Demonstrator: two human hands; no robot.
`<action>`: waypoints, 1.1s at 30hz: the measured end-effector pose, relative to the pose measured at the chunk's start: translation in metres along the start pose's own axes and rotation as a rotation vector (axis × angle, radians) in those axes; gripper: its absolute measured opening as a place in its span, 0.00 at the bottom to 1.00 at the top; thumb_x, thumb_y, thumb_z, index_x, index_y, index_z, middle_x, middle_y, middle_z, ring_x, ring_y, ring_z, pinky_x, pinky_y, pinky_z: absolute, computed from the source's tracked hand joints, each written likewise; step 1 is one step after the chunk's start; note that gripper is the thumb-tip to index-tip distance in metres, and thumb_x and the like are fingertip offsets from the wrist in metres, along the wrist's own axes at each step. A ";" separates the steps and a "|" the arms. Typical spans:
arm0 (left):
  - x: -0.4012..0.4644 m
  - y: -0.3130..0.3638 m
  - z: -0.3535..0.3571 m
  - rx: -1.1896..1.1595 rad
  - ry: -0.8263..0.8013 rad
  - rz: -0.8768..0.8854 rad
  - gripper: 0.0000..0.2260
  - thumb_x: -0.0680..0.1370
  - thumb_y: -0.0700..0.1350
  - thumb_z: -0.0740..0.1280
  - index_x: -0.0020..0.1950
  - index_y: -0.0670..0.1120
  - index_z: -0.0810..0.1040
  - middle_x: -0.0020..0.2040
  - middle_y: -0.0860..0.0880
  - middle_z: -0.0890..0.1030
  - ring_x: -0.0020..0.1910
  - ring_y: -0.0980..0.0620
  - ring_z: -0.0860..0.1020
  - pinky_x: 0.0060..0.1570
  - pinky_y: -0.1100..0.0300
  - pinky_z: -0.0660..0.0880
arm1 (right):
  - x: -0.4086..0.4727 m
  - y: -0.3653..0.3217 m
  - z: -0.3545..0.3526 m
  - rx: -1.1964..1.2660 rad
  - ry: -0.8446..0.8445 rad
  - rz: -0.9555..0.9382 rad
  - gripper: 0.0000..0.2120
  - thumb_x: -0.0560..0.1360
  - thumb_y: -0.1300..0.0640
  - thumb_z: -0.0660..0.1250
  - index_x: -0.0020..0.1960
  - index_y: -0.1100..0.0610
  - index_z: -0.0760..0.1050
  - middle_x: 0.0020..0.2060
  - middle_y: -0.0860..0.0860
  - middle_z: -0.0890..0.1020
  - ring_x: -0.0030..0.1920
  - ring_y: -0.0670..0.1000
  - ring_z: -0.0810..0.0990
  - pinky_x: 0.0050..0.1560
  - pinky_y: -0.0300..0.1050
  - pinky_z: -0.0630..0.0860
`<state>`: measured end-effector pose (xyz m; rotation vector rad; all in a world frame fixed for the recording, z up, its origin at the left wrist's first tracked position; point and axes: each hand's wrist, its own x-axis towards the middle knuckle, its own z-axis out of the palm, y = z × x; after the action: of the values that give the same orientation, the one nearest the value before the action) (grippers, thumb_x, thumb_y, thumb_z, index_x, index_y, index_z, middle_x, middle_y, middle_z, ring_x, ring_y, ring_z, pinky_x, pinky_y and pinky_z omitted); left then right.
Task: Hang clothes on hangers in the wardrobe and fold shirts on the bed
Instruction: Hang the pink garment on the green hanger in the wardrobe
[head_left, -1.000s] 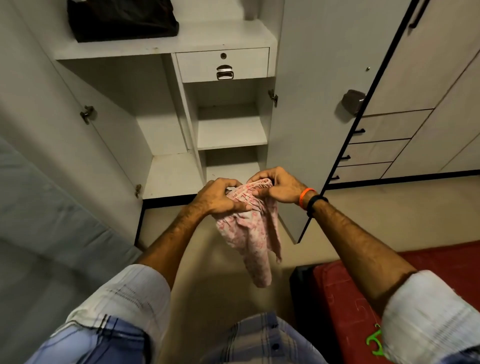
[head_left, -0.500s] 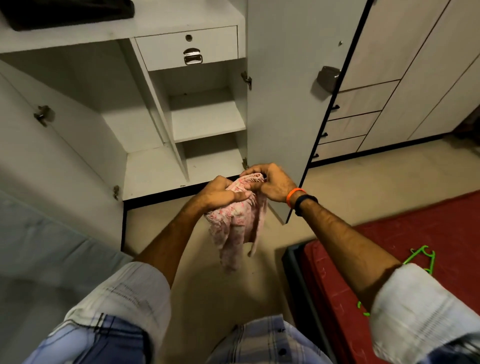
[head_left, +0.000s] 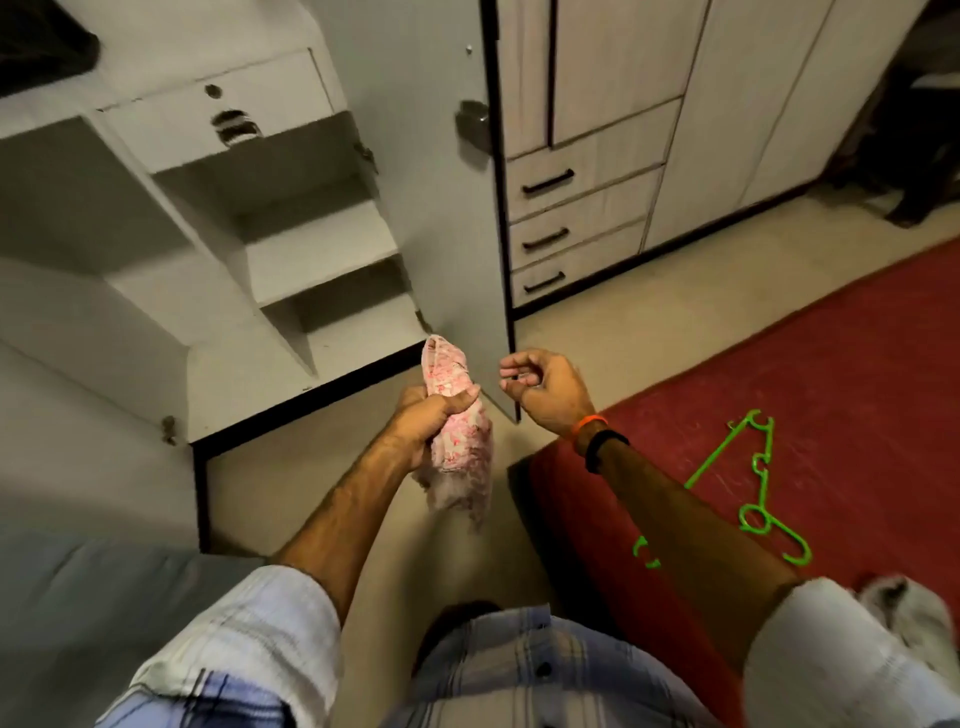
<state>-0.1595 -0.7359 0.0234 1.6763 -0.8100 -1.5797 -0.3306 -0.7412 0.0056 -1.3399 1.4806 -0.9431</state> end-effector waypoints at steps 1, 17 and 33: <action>0.001 -0.007 0.021 0.016 -0.008 -0.006 0.16 0.72 0.37 0.75 0.58 0.35 0.78 0.45 0.42 0.85 0.39 0.46 0.84 0.40 0.54 0.81 | -0.007 0.015 -0.017 0.008 0.042 0.026 0.10 0.72 0.66 0.72 0.53 0.60 0.80 0.44 0.50 0.84 0.41 0.46 0.81 0.59 0.49 0.79; 0.056 -0.122 0.279 0.552 -0.344 -0.149 0.12 0.71 0.35 0.76 0.53 0.38 0.81 0.48 0.44 0.85 0.42 0.47 0.83 0.44 0.55 0.82 | -0.117 0.220 -0.178 0.028 0.625 0.684 0.08 0.72 0.62 0.71 0.50 0.54 0.82 0.41 0.45 0.83 0.41 0.45 0.81 0.49 0.37 0.76; 0.164 -0.222 0.325 0.709 -0.362 -0.312 0.07 0.72 0.37 0.76 0.45 0.46 0.82 0.46 0.46 0.85 0.47 0.46 0.84 0.50 0.47 0.82 | -0.071 0.378 -0.140 0.183 0.913 1.184 0.16 0.72 0.49 0.75 0.54 0.56 0.77 0.45 0.50 0.83 0.52 0.53 0.82 0.54 0.44 0.73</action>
<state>-0.4762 -0.7642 -0.2609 2.1026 -1.4832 -1.9924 -0.5785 -0.6287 -0.3000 0.3191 2.3094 -0.8129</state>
